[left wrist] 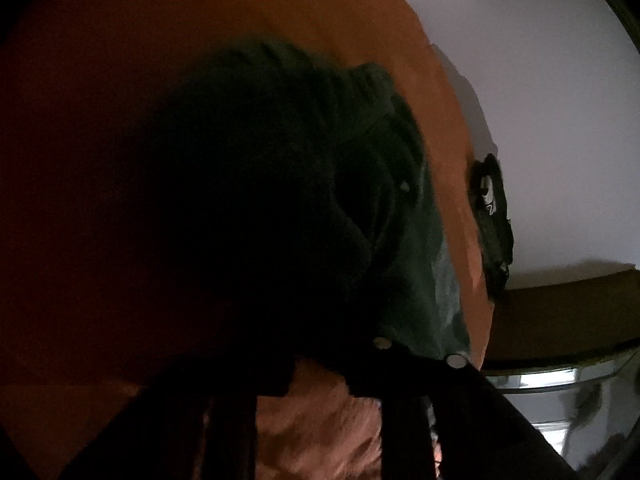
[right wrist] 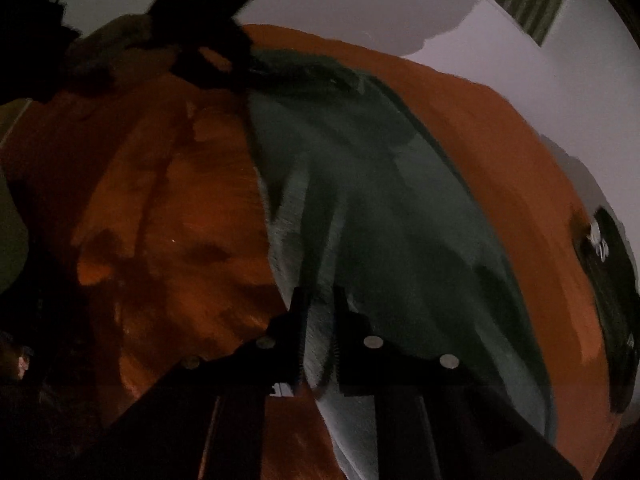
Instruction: Fold clothes
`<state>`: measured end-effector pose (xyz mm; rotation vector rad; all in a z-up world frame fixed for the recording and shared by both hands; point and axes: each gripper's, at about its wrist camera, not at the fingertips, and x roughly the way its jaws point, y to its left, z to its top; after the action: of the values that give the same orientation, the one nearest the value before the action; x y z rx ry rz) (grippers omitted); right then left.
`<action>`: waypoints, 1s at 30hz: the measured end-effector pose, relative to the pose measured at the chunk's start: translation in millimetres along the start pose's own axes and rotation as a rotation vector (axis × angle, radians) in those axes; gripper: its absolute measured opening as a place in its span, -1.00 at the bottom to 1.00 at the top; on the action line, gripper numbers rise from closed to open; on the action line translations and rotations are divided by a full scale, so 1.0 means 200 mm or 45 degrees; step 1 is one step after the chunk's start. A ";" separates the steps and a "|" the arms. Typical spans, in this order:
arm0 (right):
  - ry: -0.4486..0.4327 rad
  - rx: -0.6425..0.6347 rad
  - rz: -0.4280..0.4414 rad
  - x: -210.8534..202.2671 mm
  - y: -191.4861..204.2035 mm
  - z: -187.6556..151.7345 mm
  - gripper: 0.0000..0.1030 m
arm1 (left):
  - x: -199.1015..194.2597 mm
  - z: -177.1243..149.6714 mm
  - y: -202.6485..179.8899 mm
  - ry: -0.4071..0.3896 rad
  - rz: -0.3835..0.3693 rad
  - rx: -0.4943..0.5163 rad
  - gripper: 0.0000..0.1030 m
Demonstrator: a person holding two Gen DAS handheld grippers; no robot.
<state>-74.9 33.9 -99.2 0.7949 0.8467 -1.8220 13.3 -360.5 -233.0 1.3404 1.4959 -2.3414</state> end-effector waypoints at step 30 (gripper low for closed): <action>-0.087 2.136 -0.638 -1.26 -0.81 -2.10 -0.12 | 0.13 -0.25 -1.22 0.035 0.285 0.849 -0.04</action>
<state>-72.1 550.9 -92.4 1.5216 -0.8957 -2.8141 -84.9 -182.7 -85.4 1.5472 0.5151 -2.7753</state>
